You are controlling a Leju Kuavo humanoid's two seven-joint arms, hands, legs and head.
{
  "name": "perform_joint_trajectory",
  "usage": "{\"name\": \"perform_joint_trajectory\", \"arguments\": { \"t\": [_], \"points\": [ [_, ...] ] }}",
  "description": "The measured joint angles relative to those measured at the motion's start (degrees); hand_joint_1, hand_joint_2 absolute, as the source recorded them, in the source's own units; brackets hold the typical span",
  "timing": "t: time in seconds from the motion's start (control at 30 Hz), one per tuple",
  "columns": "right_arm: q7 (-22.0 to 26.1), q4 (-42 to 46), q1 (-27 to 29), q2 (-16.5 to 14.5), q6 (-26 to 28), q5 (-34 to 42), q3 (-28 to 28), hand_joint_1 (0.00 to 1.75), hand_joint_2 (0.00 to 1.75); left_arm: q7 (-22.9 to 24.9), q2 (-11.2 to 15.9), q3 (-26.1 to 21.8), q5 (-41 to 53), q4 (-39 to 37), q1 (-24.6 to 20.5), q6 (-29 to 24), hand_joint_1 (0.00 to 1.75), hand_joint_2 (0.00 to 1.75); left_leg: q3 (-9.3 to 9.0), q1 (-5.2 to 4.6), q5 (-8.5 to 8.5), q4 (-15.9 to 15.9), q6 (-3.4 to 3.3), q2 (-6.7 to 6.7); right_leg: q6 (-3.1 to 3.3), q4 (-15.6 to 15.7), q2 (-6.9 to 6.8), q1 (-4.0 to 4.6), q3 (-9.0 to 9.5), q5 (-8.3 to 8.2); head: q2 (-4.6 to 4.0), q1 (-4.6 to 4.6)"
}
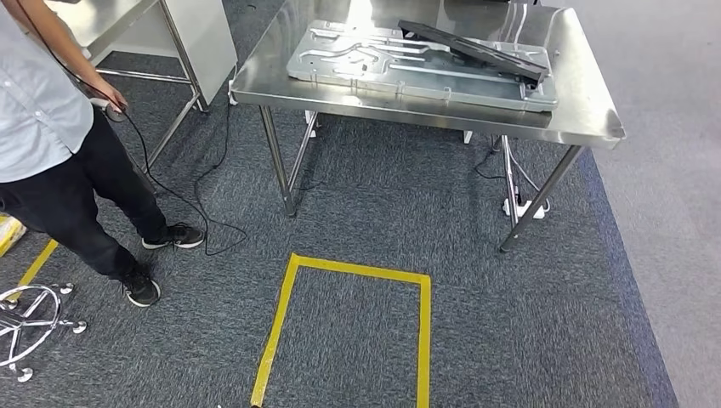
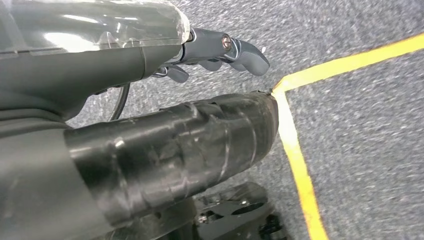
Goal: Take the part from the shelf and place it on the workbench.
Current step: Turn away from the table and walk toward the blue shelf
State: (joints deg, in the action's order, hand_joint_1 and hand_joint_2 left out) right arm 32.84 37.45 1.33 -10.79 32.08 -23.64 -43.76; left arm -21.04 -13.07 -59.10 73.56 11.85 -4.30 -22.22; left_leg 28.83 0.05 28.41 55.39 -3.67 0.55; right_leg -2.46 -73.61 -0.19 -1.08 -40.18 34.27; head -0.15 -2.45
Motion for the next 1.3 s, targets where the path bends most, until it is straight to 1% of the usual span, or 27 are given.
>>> {"name": "perform_joint_trajectory", "arguments": {
  "t": [0.03,0.07,0.13,0.17,0.2,0.3,0.33,0.4,0.47,0.5,0.53,0.57,0.63,0.7,0.73,0.8,0.87,0.9,0.97,1.0,1.03,1.07,1.1,1.17,1.2,1.23,1.3],
  "points": [
    [-1.2,-3.0,-0.4,0.2,0.6,-0.3,-1.3,0.00,0.00,0.0,0.0,0.0,0.0,0.0,0.0,0.0,0.00,0.00,0.46,-0.05,-0.30,0.1,0.10,0.05,-0.05,-0.6,0.00,-0.06,0.47,-0.61,0.00,0.01],
    [-2.3,-5.6,-0.8,0.2,1.1,-0.5,-2.3,0.00,0.00,-0.1,0.0,0.0,0.0,0.0,0.0,0.0,0.00,0.00,0.85,-0.04,-0.51,0.4,0.24,0.08,-0.04,1.3,-0.01,-0.14,2.24,-2.00,0.00,0.01],
    [-4.9,-9.7,-1.6,0.3,1.8,-1.3,-3.6,0.00,0.00,-0.1,0.0,0.0,-0.1,0.0,0.0,-0.1,0.00,0.00,1.52,-0.05,-0.71,1.0,0.59,0.14,0.12,9.5,-0.02,-0.24,7.90,-4.30,0.00,0.00],
    [-6.6,-11.6,-2.0,0.3,2.1,-1.9,-4.1,0.00,0.00,-0.1,0.0,0.0,-0.1,0.0,0.0,-0.1,0.00,0.00,1.85,-0.12,-0.75,1.4,0.85,0.17,0.32,13.0,0.01,-0.16,10.15,-4.67,0.00,0.03],
    [-8.6,-13.2,-2.4,0.3,2.2,-2.6,-4.5,0.00,0.00,-0.1,0.0,-0.1,-0.1,0.0,-0.1,-0.1,0.00,0.00,2.06,-0.20,-0.79,1.7,1.14,0.21,0.59,15.2,0.05,-0.05,11.36,-4.55,0.00,0.03],
    [-15.2,-17.0,-3.0,0.0,2.0,-4.7,-5.2,0.00,0.00,-0.1,0.0,-0.1,0.0,0.0,-0.2,-0.1,0.00,0.00,2.37,-0.22,-0.88,2.2,2.16,0.19,1.76,16.3,0.10,0.04,11.31,-4.42,0.00,0.06],
    [-16.8,-17.9,-3.1,-0.2,1.8,-5.2,-5.3,0.00,0.00,-0.1,0.0,-0.1,0.1,0.0,-0.2,-0.2,0.00,0.00,2.74,-0.14,-0.22,2.9,2.48,0.13,2.23,16.4,0.09,-0.05,11.17,-4.66,0.00,0.08],
    [-18.8,-19.4,-3.3,-0.5,1.2,-6.0,-5.5,0.00,0.00,-0.1,0.0,-0.2,0.2,0.0,-0.1,-0.2,0.00,0.00,4.76,0.07,3.16,7.5,3.00,-0.02,3.05,16.5,0.10,-0.15,10.76,-5.18,0.00,0.10],
    [-19.7,-20.5,-3.3,-0.6,0.7,-6.6,-5.5,0.00,0.00,-0.1,0.0,-0.2,0.3,0.0,0.0,-0.1,0.00,0.00,7.85,0.18,7.15,15.1,3.29,-0.05,3.40,16.5,0.36,-0.01,10.18,-5.51,0.00,0.12],
    [-20.0,-20.9,-3.3,-0.6,0.4,-7.1,-5.5,0.00,0.00,-0.1,0.0,-0.3,0.4,0.0,0.0,-0.1,0.00,0.00,8.79,0.20,7.92,17.7,3.36,-0.06,3.42,16.4,0.60,0.06,9.96,-5.63,0.00,0.12],
    [-20.3,-21.3,-3.3,-0.6,0.2,-7.5,-5.5,0.00,0.00,-0.1,0.0,-0.3,0.4,0.0,0.0,0.0,0.00,0.00,8.83,0.20,7.55,18.5,3.35,-0.07,3.38,16.4,0.91,0.10,9.83,-5.72,0.00,0.13],
    [-20.5,-21.7,-3.3,-0.7,0.1,-7.9,-5.5,0.00,0.00,-0.2,0.0,-0.3,0.4,0.0,0.0,0.0,0.00,0.00,7.99,0.20,6.31,17.4,3.28,-0.12,3.33,16.3,1.25,0.13,9.79,-5.78,0.00,0.13],
    [-20.9,-22.1,-3.4,-0.8,-0.1,-8.4,-5.5,0.00,0.00,-0.2,0.1,-0.3,0.4,0.0,0.0,0.1,0.00,0.00,3.82,0.20,2.60,9.8,2.78,-1.33,3.17,16.2,2.09,0.16,9.75,-5.86,0.00,0.11],
    [-21.2,-22.5,-3.7,-0.9,-0.3,-8.7,-5.5,0.00,0.00,-0.2,0.2,-0.4,0.5,0.0,0.1,0.1,0.00,0.00,0.36,0.21,0.74,3.3,2.33,-3.00,2.74,15.9,3.12,0.26,9.45,-6.06,0.00,0.11],
    [-21.4,-22.7,-3.8,-1.0,-0.4,-8.9,-5.5,0.00,0.00,-0.3,0.2,-0.4,0.5,0.0,0.1,0.1,0.00,0.00,-0.20,0.18,0.81,2.1,2.21,-3.39,2.42,15.9,3.60,0.27,9.21,-6.24,0.00,0.11],
    [-21.8,-22.9,-4.0,-1.0,-0.5,-9.2,-5.4,0.00,0.00,-0.3,0.2,-0.4,0.5,0.0,0.0,0.1,0.00,0.00,-0.29,0.31,0.66,1.4,1.92,-2.70,1.71,15.8,4.43,0.27,8.89,-6.54,0.00,0.11],
    [-22.1,-23.1,-4.0,-1.0,-0.5,-9.5,-5.4,0.00,0.00,-0.3,0.2,-0.4,0.5,0.0,0.0,0.1,0.00,0.00,-0.31,0.55,0.19,0.7,1.22,-1.63,1.24,14.0,3.51,0.33,7.88,-5.26,0.00,0.05],
    [-22.2,-23.2,-4.0,-1.0,-0.5,-9.6,-5.4,0.00,0.00,-0.3,0.1,-0.5,0.5,0.0,0.0,0.1,0.00,0.00,-0.27,0.62,-0.04,0.5,0.88,-1.00,1.08,11.3,2.59,0.34,6.60,-3.64,0.00,0.01],
    [-22.3,-23.3,-4.1,-1.0,-0.5,-9.8,-5.4,0.00,0.00,-0.3,0.2,-0.5,0.5,0.0,0.1,0.1,0.00,0.00,0.04,0.34,-0.16,0.5,0.56,0.26,0.77,3.9,1.11,0.27,2.98,0.04,0.00,-0.03],
    [-22.4,-23.4,-4.1,-1.0,-0.6,-10.0,-5.3,0.00,0.00,-0.3,0.2,-0.5,0.5,0.0,0.1,0.1,0.00,0.00,0.19,0.23,-0.14,0.6,0.53,0.91,0.64,1.0,0.88,0.23,1.58,1.01,0.00,-0.03],
    [-22.5,-23.5,-4.0,-1.0,-0.7,-10.1,-5.3,0.00,0.00,-0.3,0.2,-0.5,0.5,0.0,0.1,0.1,0.00,0.00,0.31,0.16,-0.10,0.8,0.53,1.54,0.56,-0.1,0.73,0.21,1.09,0.87,0.00,-0.03],
    [-22.6,-23.5,-4.0,-1.0,-0.7,-10.3,-5.3,0.00,0.00,-0.3,0.2,-0.5,0.5,0.0,0.1,0.2,0.00,0.00,0.39,0.13,-0.03,0.9,0.56,2.15,0.55,1.0,0.52,0.21,1.73,-0.32,0.00,-0.04],
    [-22.8,-23.6,-4.0,-1.0,-0.8,-10.4,-5.3,0.00,0.00,-0.4,0.2,-0.5,0.5,0.0,0.1,0.2,0.00,0.00,0.41,0.11,0.09,1.1,0.64,2.71,0.63,4.2,0.03,0.21,3.43,-2.24,0.00,-0.04],
    [-23.0,-23.6,-4.0,-1.0,-0.8,-10.7,-5.3,0.00,0.00,-0.4,0.2,-0.5,0.6,0.0,0.0,0.2,0.00,0.00,0.39,-0.07,0.47,1.5,1.05,3.68,1.07,11.9,-2.09,0.49,7.40,-5.22,0.00,-0.04],
    [-23.1,-23.7,-4.1,-1.0,-0.8,-10.8,-5.2,0.00,0.00,-0.4,0.2,-0.5,0.6,0.0,0.0,0.3,0.00,0.00,0.39,-0.21,0.62,1.7,1.32,4.08,1.39,14.3,-2.80,0.66,8.53,-5.85,0.00,-0.01],
    [-23.1,-23.7,-4.1,-1.0,-0.8,-10.9,-5.1,0.00,0.00,-0.4,0.2,-0.5,0.6,0.0,0.0,0.3,0.00,0.00,0.37,-0.35,0.75,1.8,1.60,4.45,1.69,15.2,-3.13,0.82,8.85,-5.88,0.00,0.01],
    [-23.2,-23.7,-4.0,-1.0,-0.8,-11.0,-4.9,0.00,0.00,-0.4,0.2,-0.5,0.6,0.0,-0.1,0.3,0.00,0.00,0.24,-0.43,0.83,1.8,2.09,5.21,2.26,15.3,-2.16,0.90,8.55,-6.04,0.00,0.05]
  ]
}}
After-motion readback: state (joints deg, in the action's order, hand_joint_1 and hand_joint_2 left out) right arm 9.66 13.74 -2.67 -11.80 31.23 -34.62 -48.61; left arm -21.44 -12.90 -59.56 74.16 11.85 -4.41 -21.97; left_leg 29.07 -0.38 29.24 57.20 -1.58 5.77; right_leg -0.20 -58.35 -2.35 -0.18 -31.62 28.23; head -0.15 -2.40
